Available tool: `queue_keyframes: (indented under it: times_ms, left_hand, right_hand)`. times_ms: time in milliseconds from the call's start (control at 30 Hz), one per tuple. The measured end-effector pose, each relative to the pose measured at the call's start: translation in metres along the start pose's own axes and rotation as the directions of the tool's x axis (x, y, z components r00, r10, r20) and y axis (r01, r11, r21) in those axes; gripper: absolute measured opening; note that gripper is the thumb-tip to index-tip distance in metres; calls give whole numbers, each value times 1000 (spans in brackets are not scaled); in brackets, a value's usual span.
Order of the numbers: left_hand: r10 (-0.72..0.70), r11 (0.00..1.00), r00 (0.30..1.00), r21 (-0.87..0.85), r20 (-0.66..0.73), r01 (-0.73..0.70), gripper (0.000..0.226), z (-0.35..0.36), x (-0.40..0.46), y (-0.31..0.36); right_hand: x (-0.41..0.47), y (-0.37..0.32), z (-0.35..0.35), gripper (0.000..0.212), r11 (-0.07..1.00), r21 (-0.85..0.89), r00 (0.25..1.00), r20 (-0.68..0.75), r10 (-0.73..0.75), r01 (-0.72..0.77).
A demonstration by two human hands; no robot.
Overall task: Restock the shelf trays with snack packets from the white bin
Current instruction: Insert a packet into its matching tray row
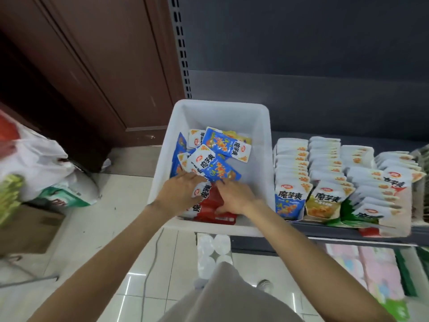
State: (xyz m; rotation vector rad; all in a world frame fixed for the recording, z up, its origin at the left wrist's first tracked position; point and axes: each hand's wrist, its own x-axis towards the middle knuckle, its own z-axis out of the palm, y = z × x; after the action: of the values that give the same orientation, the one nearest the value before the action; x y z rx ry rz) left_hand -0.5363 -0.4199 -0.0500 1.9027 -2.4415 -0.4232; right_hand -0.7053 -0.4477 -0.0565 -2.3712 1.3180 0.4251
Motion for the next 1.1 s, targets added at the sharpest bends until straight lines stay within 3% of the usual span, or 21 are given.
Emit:
queue_keyframes:
  times_ms: [100,200,267,333,367,400,467,533,600,667,733,800,867,967,1100]
  left_hand:
    - [4,992,988,126,155,-23,49,7,12,-6]
    - [-31,999,984,33,173,25,47,10,18,-15]
    - [-35,997,997,-62,68,39,45,12,19,-18]
    - [-74,967,983,-254,-169,29,47,12,18,-17]
    - [-131,918,954,-397,-271,14,49,10,17,-14]
    - [-208,836,924,-549,-321,-3,51,3,17,-9]
    - [-313,585,926,-811,-212,12,51,-15,13,4]
    - [-227,353,974,-929,25,106,42,-32,8,21]
    - [-25,311,993,-943,119,121,31,-40,3,41]
    - [103,419,995,-907,9,-35,24,-42,1,64]
    - [202,515,976,-838,-83,-178,23,-45,5,88]
    - [320,603,936,-731,-144,-319,24,-48,12,114]
    - [436,649,880,-612,-187,-451,26,-49,20,144]
    - [566,622,775,-471,-281,-625,26,-47,29,196]
    - [538,510,701,-482,-467,-712,21,-45,41,281]
  right_hand:
    - [10,3,1,62,999,45,999,33,-3,2]
    - [0,11,-6,53,985,171,996,88,16,-31]
    - [-7,13,-8,39,979,196,998,39,40,-47]
    - [-15,11,-9,32,961,263,976,-173,134,-85]
    - [-18,11,-9,30,917,386,936,-277,217,-99]
    - [-23,11,-11,27,817,571,891,-326,315,-80]
    - [-39,9,-18,15,434,900,848,-254,464,33]
    - [-59,5,-22,14,100,987,850,-158,502,124]
    - [-79,3,-26,18,-7,979,837,-169,521,202]
    - [-102,6,-31,23,-7,956,794,-239,559,293]
    - [-132,17,-41,31,20,923,700,-307,645,385]
    - [-169,36,-51,40,183,893,587,-413,696,411]
    - [-208,57,-57,38,403,862,565,-507,651,308]
    - [-262,88,-56,23,546,809,536,-568,625,220]
    - [-326,131,-48,13,709,699,266,-704,659,94]
